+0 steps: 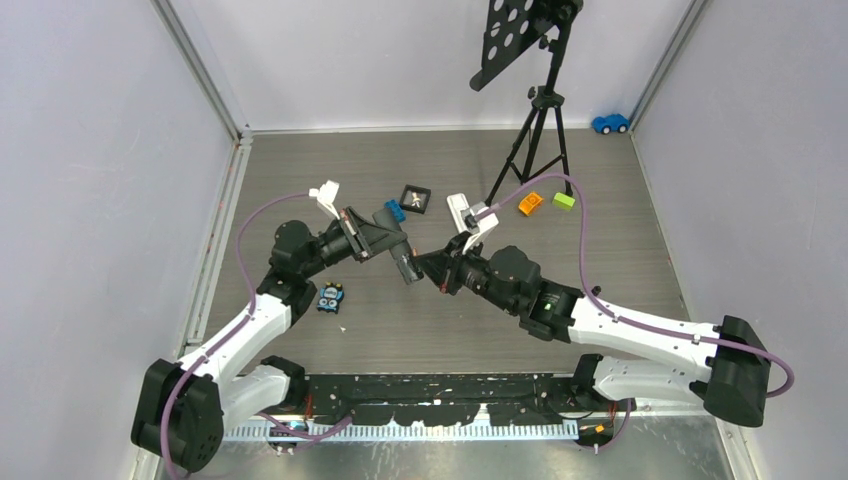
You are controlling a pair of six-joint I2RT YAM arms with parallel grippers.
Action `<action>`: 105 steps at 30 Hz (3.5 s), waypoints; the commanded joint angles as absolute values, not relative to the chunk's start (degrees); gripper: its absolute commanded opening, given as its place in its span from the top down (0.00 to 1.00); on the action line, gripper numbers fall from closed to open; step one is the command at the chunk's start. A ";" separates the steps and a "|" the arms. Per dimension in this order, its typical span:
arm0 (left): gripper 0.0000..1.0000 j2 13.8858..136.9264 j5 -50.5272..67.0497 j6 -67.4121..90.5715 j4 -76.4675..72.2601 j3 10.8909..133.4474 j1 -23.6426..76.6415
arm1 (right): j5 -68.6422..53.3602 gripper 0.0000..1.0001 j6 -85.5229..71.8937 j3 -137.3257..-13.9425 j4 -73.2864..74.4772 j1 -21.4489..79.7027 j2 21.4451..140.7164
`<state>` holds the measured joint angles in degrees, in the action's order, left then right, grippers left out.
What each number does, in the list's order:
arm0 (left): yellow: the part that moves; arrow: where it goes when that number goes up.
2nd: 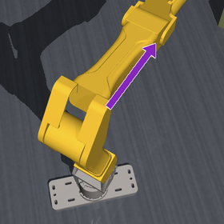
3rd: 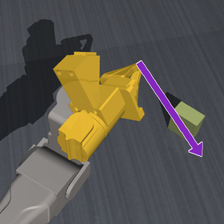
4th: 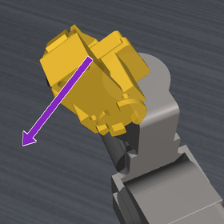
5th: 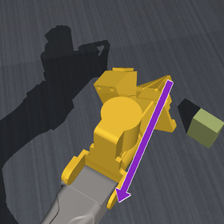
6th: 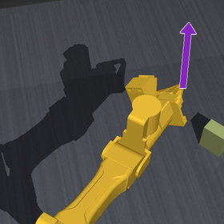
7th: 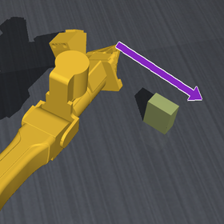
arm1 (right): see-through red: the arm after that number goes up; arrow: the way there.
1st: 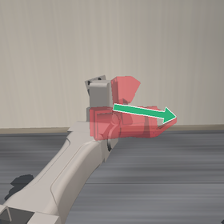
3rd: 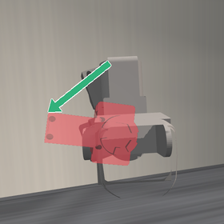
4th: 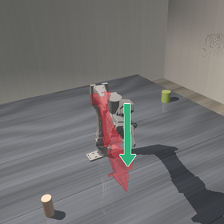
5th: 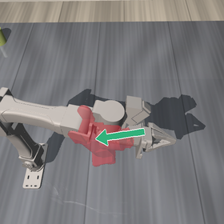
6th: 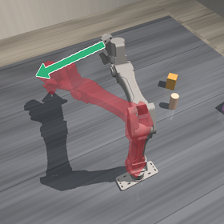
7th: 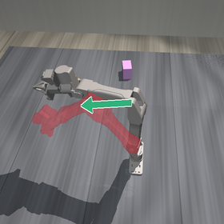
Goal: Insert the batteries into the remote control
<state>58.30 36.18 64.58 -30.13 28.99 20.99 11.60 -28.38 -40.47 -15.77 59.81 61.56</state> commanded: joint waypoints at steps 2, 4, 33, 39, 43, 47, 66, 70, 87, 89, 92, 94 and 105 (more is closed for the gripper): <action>1.00 58.13 38.71 68.36 -37.02 28.73 21.01 | 10.71 0.99 -24.10 -41.82 -20.08 61.45 61.82; 1.00 58.02 38.76 68.67 -37.59 28.74 21.01 | 10.89 0.98 -23.96 -41.97 -20.19 61.81 62.15; 1.00 56.31 38.23 75.27 -43.10 28.97 21.01 | 16.00 0.89 -21.55 -42.66 -19.52 65.11 63.03; 1.00 56.46 39.52 74.70 -45.90 29.09 21.01 | 15.99 0.69 -21.09 -41.77 -19.17 65.13 62.49; 1.00 56.40 41.26 73.51 -46.48 29.35 21.01 | 17.29 0.66 -21.09 -42.25 -18.85 65.13 61.68; 1.00 56.16 42.00 73.51 -47.34 29.25 21.01 | 19.16 0.63 -20.07 -45.00 -15.21 65.13 62.07; 1.00 56.80 41.66 74.37 -47.30 29.31 21.01 | 16.89 0.69 -18.61 -48.35 -11.81 65.11 64.70; 1.00 56.48 41.31 73.70 -46.48 29.35 21.01 | 14.89 0.71 -18.46 -48.26 -12.21 65.05 64.76; 1.00 54.33 36.42 67.39 -31.98 30.41 21.01 | 15.06 0.60 -19.47 -47.99 -14.00 65.12 62.69; 1.00 54.48 36.24 67.26 -31.59 30.40 21.01 | 14.26 0.60 -19.35 -47.91 -14.18 65.13 62.45; 1.00 54.86 35.91 67.24 -30.99 30.41 21.01 | 12.50 0.60 -19.11 -47.94 -14.52 65.13 62.36; 1.00 54.97 35.86 67.32 -30.85 30.40 21.01 | 11.26 0.62 -18.86 -48.34 -14.05 65.12 62.84; 1.00 54.50 36.41 67.83 -31.82 30.67 21.01 | 11.49 0.70 -18.28 -50.14 -10.95 65.13 66.23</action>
